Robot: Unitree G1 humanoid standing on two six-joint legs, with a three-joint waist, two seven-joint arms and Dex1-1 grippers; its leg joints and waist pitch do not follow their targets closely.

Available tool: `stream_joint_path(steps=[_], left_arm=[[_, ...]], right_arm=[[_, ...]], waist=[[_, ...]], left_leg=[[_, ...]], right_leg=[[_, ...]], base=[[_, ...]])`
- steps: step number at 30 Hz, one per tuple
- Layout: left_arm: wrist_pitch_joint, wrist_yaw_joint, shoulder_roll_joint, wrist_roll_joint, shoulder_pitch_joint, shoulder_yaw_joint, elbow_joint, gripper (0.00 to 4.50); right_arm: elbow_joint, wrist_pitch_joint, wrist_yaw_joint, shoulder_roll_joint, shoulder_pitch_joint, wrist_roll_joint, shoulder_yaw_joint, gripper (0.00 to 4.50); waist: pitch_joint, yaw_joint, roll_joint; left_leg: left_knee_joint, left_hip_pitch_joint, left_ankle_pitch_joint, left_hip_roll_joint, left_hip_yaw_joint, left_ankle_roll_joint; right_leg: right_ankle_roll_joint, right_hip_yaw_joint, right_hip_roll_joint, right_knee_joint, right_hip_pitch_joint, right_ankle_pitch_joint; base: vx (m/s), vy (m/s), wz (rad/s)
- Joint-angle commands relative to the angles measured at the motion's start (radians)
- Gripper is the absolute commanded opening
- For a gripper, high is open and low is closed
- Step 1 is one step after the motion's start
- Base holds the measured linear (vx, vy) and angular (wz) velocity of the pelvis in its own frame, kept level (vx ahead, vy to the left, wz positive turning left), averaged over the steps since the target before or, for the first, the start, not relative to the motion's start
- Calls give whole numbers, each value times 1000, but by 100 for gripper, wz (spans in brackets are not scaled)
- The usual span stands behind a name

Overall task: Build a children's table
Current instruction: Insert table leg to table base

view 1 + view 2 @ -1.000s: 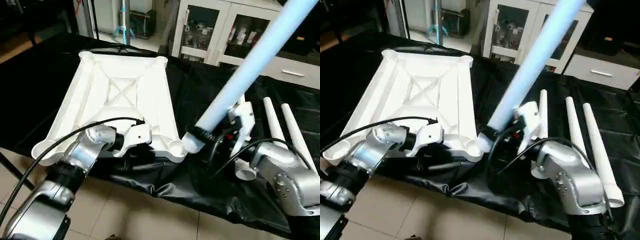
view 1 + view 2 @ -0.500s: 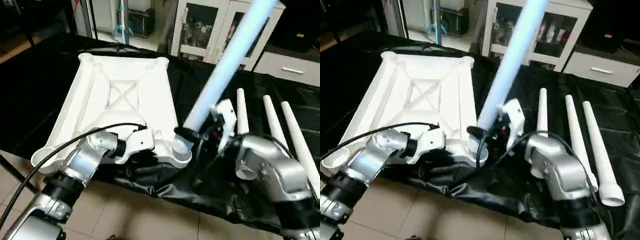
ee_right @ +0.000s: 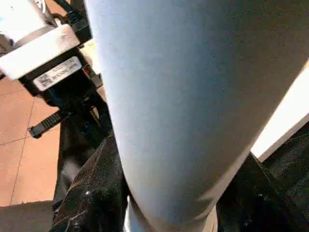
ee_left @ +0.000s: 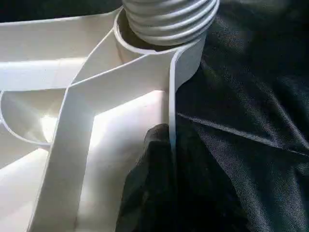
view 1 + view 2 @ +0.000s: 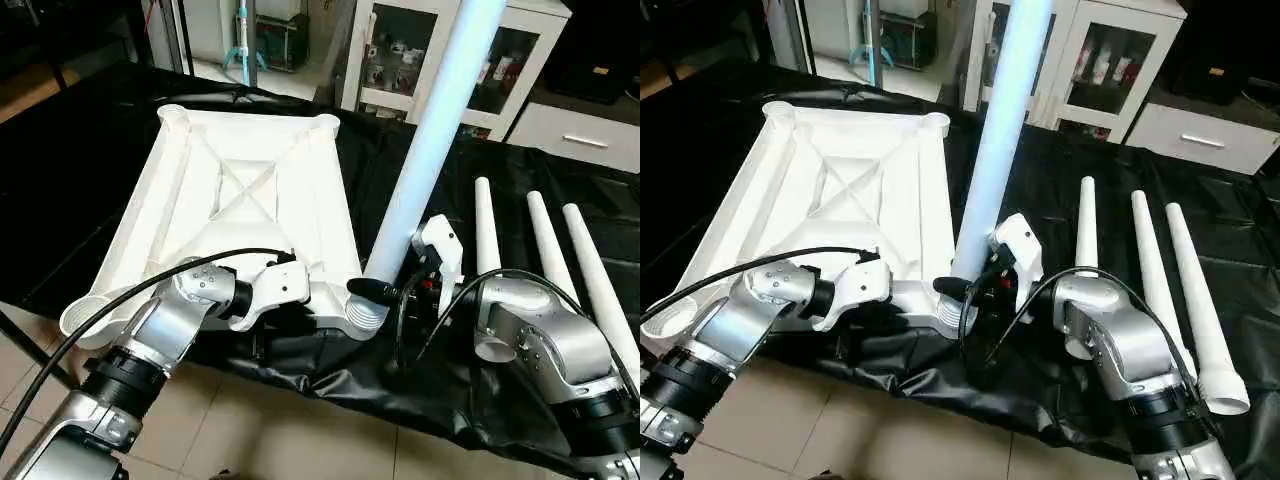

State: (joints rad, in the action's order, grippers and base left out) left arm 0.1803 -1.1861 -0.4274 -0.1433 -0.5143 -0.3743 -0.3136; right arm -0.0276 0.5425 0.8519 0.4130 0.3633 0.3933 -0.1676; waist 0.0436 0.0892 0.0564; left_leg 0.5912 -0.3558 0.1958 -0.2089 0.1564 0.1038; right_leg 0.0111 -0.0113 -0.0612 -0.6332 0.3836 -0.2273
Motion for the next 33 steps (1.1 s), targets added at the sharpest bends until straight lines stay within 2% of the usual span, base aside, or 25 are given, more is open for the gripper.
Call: stream_joint_path(steps=[1, 4, 6, 10, 13, 14, 15, 18, 20, 21, 23, 33], left_arm=[[3, -19, 10, 7, 28, -44, 2, 2], [2, -22, 8, 5, 26, -49, 2, 2], [0, -22, 9, 4, 23, -49, -2, 2], [-2, -24, 7, 2, 20, -52, -4, 2], [-2, -23, 4, 2, 20, -54, -5, 2], [-2, -23, 4, 2, 19, -55, -6, 2], [-2, -22, 4, 2, 19, -55, -7, 2], [-2, -21, 1, 0, 21, -58, -4, 2], [-1, -21, 1, 0, 21, -58, -3, 2], [-1, -18, -1, 0, 22, -59, -3, 2], [-1, -16, -3, -1, 23, -59, -4, 2], [-6, -6, -6, -5, 25, -59, -12, 2]], right_arm=[[-27, -8, 3, 8, 20, -22, -6, 189], [-58, -27, 5, 3, 34, -34, -14, 189], [-75, -33, 14, -2, 42, -41, -21, 189], [-99, -47, 28, -5, 47, -60, -40, 189], [-115, -47, 52, 0, 50, -68, -67, 189], [-122, -51, 56, 0, 53, -72, -70, 189], [-127, -54, 57, 0, 54, -74, -72, 189], [-155, -65, 67, -5, 65, -86, -81, 189], [-160, -65, 63, -10, 68, -86, -78, 189], [-182, -61, 49, -28, 76, -84, -64, 189], [-195, -58, 43, -38, 77, -79, -54, 189], [-290, -66, -2, -76, 60, -66, 3, 189]], waist=[[-56, -3, 2], [-58, -3, -3], [-58, -3, 0], [-57, -5, 1], [-57, -5, 0], [-57, -6, 4], [-57, -6, 1], [-58, -6, 3], [-57, -6, 3], [-57, -6, 8], [-57, -7, 5], [-57, -10, 8]], left_leg=[[-66, 7, 63, -14, 13, -29], [-64, 8, 47, -13, 13, -30], [-64, 6, 44, -12, 14, -34], [-66, 7, 71, -14, 13, -26], [-67, 8, 76, -14, 13, -24], [-67, 8, 77, -14, 13, -24], [-67, 9, 77, -14, 12, -24], [-67, 10, 82, -14, 13, -22], [-68, 10, 91, -15, 13, -19], [-69, 10, 98, -15, 13, -18], [-70, 10, 104, -15, 12, -13], [-75, 12, 150, -16, 11, 6]], right_leg=[[-222, 25, -55, 59, -41, 62], [-229, 25, -53, 56, -42, 95], [-232, 25, -54, 55, -44, 109], [-228, 24, -54, 59, -43, 71], [-228, 24, -54, 59, -42, 67], [-229, 24, -54, 59, -42, 68], [-230, 24, -54, 58, -41, 71], [-231, 23, -54, 59, -41, 72], [-230, 24, -54, 60, -41, 61], [-228, 24, -54, 61, -41, 50], [-226, 24, -55, 61, -40, 37], [-219, 24, -56, 67, -37, -12]], base=[[0, 0, 0], [0, 0, 0], [0, 0, 0], [0, 0, 0], [0, 0, 0], [0, 0, 0], [0, 0, 0], [0, 0, 0], [0, 0, 0], [0, 0, 0], [0, 0, 0], [0, 0, 0]])
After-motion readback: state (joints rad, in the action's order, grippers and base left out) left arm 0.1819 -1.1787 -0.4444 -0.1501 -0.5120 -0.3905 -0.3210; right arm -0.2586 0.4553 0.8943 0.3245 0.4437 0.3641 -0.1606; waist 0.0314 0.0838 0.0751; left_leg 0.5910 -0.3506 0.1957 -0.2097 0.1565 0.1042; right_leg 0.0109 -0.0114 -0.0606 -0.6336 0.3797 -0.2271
